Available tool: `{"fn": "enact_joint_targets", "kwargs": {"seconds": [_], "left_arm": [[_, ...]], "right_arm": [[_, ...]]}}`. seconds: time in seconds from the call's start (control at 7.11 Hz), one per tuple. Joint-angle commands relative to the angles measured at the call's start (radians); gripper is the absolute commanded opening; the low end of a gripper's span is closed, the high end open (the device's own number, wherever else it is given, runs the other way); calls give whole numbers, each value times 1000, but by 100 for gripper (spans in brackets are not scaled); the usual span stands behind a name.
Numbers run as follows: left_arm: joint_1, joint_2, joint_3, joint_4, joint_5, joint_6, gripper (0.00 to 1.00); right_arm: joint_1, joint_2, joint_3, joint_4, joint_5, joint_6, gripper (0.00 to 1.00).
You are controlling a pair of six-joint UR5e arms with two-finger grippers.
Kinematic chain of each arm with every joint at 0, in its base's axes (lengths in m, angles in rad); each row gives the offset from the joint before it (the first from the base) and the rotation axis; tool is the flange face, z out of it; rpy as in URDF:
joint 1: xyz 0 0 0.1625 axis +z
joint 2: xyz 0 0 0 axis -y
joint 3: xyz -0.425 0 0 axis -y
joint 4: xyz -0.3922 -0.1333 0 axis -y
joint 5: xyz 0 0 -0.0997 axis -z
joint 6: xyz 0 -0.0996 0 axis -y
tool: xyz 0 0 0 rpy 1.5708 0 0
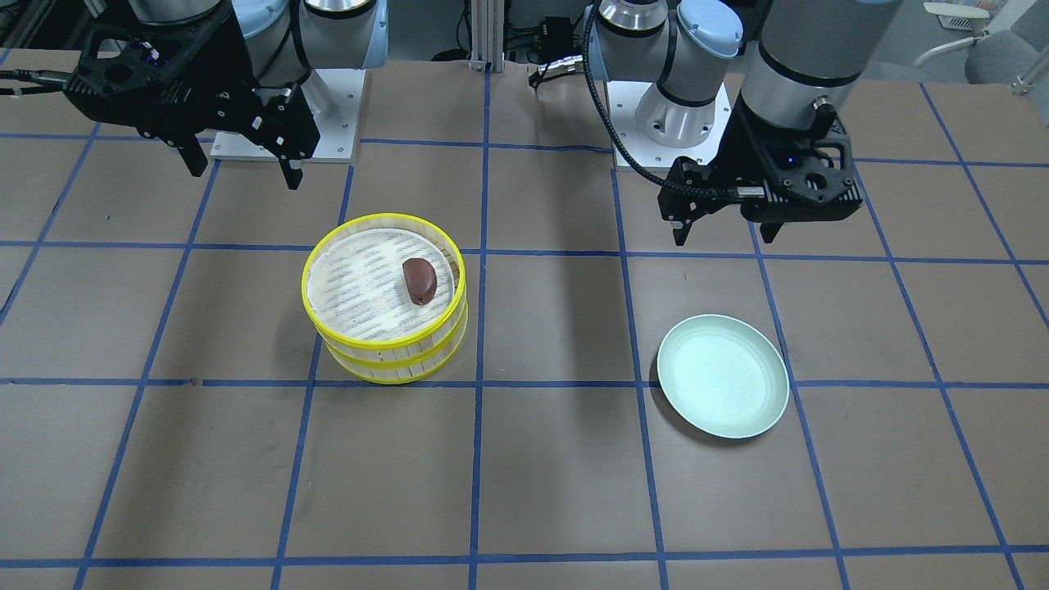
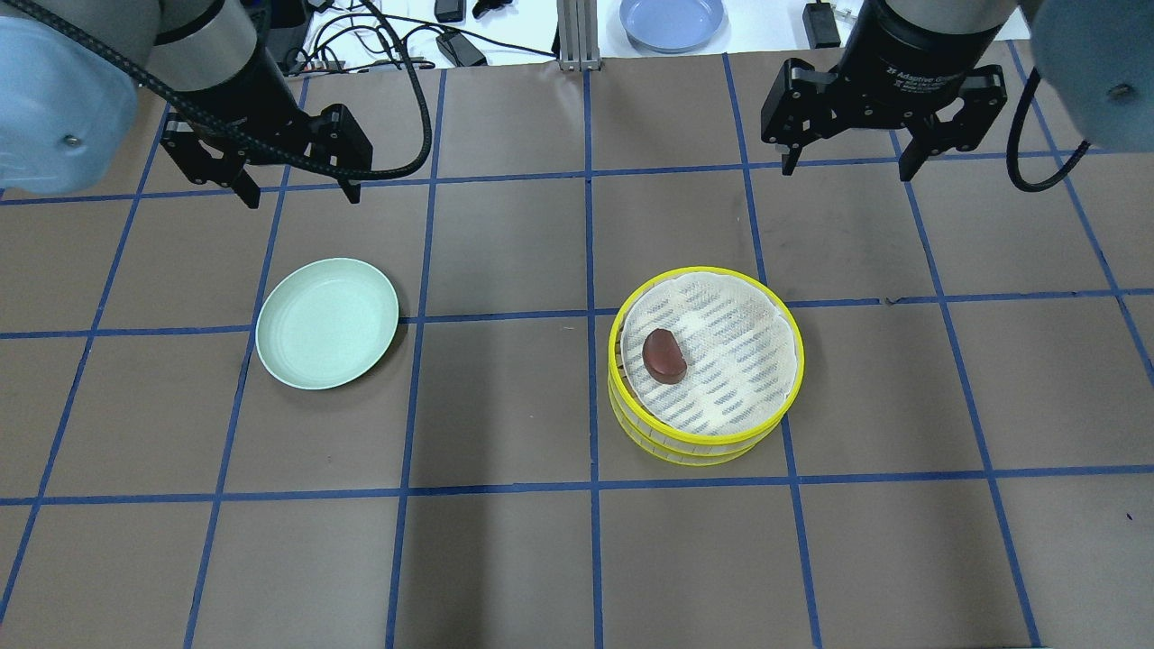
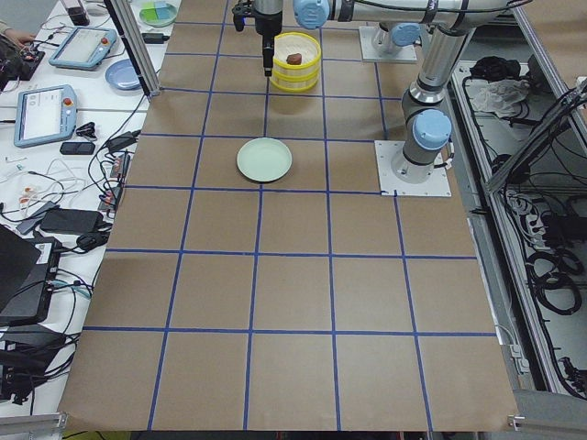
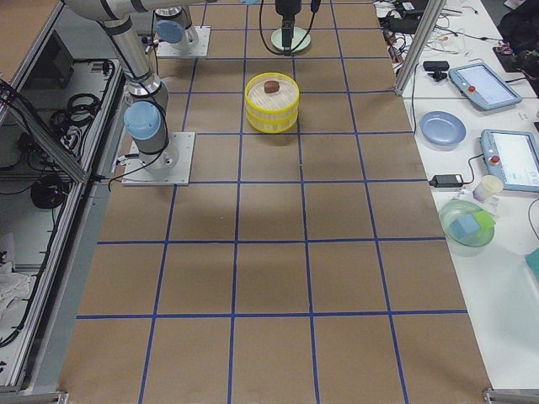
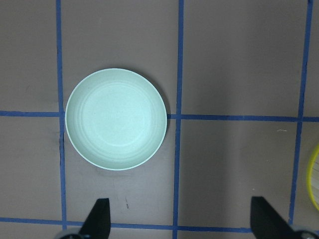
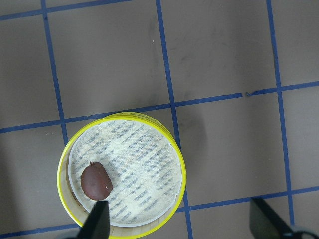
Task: Stack buns with steamer
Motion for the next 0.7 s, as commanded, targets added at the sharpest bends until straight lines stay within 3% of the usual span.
{"fn": "enact_joint_targets", "kwargs": {"seconds": [0.0,0.56], "left_arm": [[28,40,-7,-11,7,12,100],[28,105,-15,-55,-5,10,100]], "right_arm": [[0,0,1,1,-1,0,100],[0,0,6,1,4,0,100]]}}
